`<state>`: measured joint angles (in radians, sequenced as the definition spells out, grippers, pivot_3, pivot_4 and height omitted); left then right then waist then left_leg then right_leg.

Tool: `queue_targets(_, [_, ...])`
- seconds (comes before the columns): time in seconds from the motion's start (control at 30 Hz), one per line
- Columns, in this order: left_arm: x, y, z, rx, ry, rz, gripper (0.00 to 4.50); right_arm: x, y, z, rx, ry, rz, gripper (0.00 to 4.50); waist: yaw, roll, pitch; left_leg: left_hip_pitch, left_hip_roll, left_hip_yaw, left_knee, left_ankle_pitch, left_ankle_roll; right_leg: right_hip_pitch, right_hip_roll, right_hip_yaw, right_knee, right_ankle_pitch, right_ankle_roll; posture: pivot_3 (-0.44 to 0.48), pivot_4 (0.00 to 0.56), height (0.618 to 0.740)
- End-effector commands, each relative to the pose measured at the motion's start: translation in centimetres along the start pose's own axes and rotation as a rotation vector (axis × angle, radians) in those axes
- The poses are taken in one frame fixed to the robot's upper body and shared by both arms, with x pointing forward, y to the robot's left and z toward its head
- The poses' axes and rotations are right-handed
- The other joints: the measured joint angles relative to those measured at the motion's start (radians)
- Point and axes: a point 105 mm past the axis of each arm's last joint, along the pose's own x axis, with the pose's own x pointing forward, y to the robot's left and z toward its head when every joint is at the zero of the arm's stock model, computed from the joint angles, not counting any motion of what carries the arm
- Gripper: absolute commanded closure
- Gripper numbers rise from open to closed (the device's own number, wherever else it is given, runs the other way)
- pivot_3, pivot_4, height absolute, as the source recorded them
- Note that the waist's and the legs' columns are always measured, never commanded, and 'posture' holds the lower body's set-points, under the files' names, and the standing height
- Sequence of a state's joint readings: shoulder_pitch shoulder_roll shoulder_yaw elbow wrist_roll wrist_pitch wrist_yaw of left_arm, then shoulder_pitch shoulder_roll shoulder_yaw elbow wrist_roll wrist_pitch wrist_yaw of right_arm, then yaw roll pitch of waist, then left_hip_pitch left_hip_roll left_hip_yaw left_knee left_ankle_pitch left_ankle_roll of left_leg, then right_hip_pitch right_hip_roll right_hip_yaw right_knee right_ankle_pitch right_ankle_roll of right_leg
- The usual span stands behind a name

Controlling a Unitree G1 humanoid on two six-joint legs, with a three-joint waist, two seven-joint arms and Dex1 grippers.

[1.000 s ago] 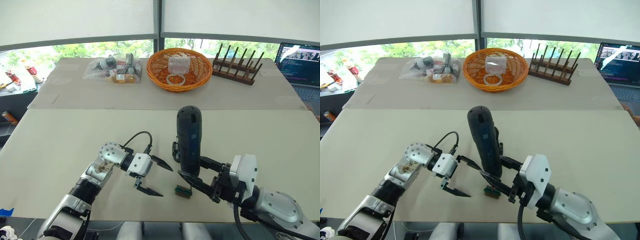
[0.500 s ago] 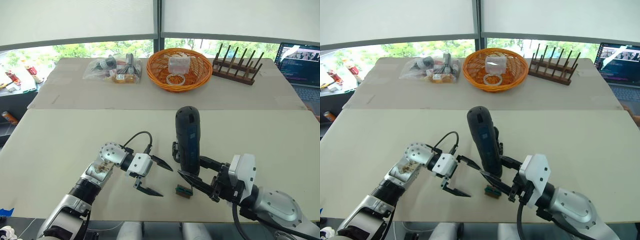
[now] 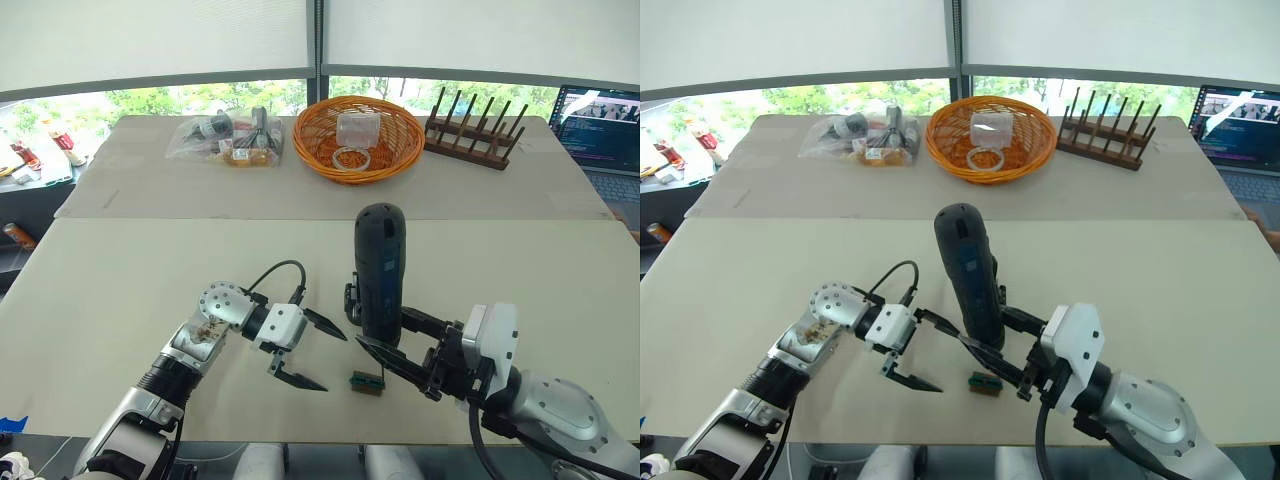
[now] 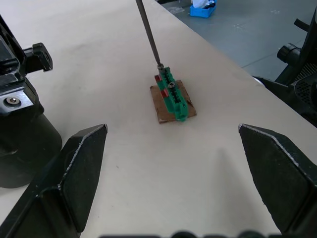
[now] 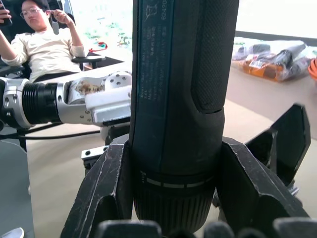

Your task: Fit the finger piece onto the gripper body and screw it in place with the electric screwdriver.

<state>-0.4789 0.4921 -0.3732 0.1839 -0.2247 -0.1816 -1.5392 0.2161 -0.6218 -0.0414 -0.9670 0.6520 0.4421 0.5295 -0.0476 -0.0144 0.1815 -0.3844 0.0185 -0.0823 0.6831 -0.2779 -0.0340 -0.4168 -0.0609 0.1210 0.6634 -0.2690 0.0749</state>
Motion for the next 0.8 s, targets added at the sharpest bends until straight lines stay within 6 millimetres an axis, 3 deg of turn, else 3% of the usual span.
queue_targets(0.03, [-0.5, 0.6, 1.1, 0.033, -0.003, 0.025, 0.00, 0.1, 0.9, 2.8, -0.052, -0.089, 0.042, 2.57, 0.000, 0.000, 0.000, 0.000, 0.000, 0.000, 0.000, 0.000, 0.000, 0.000, 0.000, 0.000, 0.000, 0.000, 0.000, 0.000, 0.150, 0.740])
queue_targets(0.8, [-2.3, 0.5, 0.7, -0.022, 0.033, 0.245, 0.00, 0.8, -1.3, 4.9, -0.070, -0.074, 0.340, 2.57, 0.001, 0.000, 0.000, 0.000, 0.000, 0.000, 0.000, 0.000, 0.000, 0.000, 0.000, 0.000, -0.001, 0.000, 0.000, 0.000, 0.150, 0.740])
